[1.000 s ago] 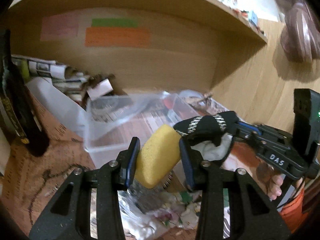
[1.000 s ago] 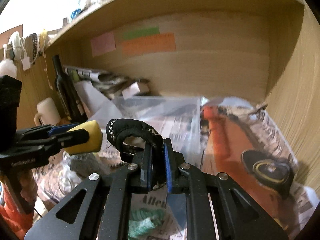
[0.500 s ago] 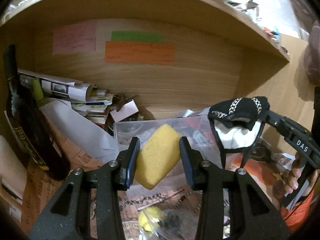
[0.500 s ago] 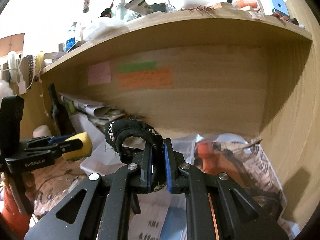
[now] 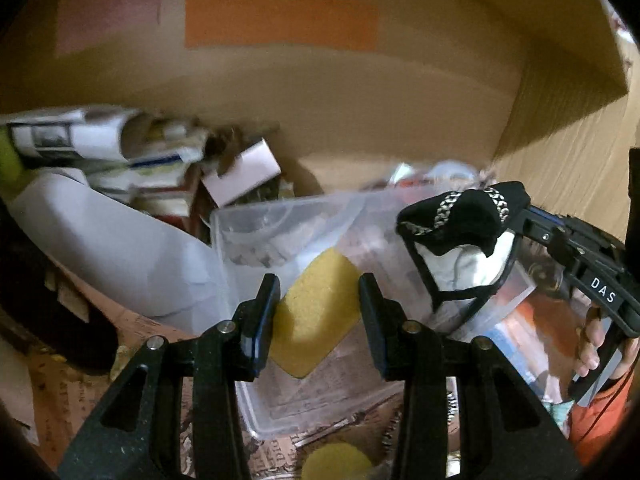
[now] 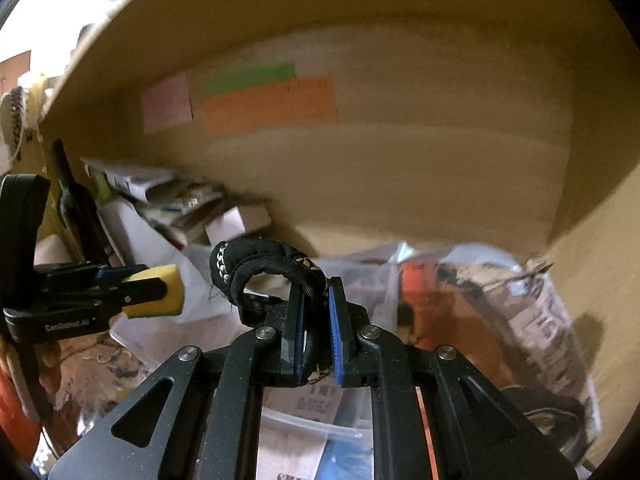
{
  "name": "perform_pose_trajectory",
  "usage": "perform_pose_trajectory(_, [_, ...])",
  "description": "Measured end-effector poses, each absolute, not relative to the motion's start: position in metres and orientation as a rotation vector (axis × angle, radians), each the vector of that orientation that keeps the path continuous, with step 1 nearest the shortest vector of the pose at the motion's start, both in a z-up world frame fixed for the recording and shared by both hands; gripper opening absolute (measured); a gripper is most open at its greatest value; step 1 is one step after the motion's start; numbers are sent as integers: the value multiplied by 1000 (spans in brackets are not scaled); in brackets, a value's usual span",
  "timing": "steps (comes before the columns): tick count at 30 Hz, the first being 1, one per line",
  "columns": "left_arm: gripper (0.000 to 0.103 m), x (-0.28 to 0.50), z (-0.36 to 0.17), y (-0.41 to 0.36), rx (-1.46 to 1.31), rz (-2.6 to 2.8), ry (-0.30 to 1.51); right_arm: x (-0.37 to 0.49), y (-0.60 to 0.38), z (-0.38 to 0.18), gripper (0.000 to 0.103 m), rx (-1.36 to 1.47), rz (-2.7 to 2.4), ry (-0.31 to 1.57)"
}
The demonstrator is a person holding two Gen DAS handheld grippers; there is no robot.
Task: Organize soft objects
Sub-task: 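Carry the sponge with the left tool into the clear box while the right tool drops the strap there, then grasp the clear bag of dark parts with the left tool while the right tool grasps the beaded chain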
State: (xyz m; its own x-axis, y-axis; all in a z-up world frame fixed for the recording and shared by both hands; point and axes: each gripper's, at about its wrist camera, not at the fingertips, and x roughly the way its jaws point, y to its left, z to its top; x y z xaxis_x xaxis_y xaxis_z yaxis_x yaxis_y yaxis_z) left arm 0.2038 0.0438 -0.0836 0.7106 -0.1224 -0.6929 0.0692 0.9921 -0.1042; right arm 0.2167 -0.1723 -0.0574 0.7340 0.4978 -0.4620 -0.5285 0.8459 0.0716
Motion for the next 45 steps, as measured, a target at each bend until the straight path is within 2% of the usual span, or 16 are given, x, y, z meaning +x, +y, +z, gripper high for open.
perform_pose_trajectory(10, [41, 227, -107, 38, -17, -115, 864, 240, -154, -91, 12, -143, 561, 630])
perform_pose_trajectory(13, [44, 228, -107, 39, -26, -121, 866, 241, -154, -92, 13, -166, 545, 652])
perform_pose_trajectory(16, [48, 226, -104, 41, -38, -126, 853, 240, -158, -89, 25, -172, 539, 661])
perform_pose_trajectory(20, [63, 213, -91, 44, -52, -121, 813, 232, -162, -80, 46, -175, 536, 636])
perform_pose_trajectory(23, [65, 200, -79, 45, -56, -124, 778, 222, -162, -71, 58, -187, 525, 619])
perform_pose_trajectory(25, [71, 191, -72, 45, -57, -121, 752, 212, -163, -62, 66, -197, 521, 586])
perform_pose_trajectory(29, [89, 163, -56, 44, -41, -105, 678, 186, -162, -45, 82, -207, 530, 510])
perform_pose_trajectory(33, [100, 134, -45, 39, -5, -89, 608, 160, -158, -33, 84, -227, 550, 452])
perform_pose_trajectory(39, [102, 101, -45, 30, 36, -78, 565, 134, -153, -35, 86, -227, 580, 426])
perform_pose_trajectory(45, [102, 86, -66, 31, -1, -90, 614, 127, -151, -54, 86, -206, 605, 484])
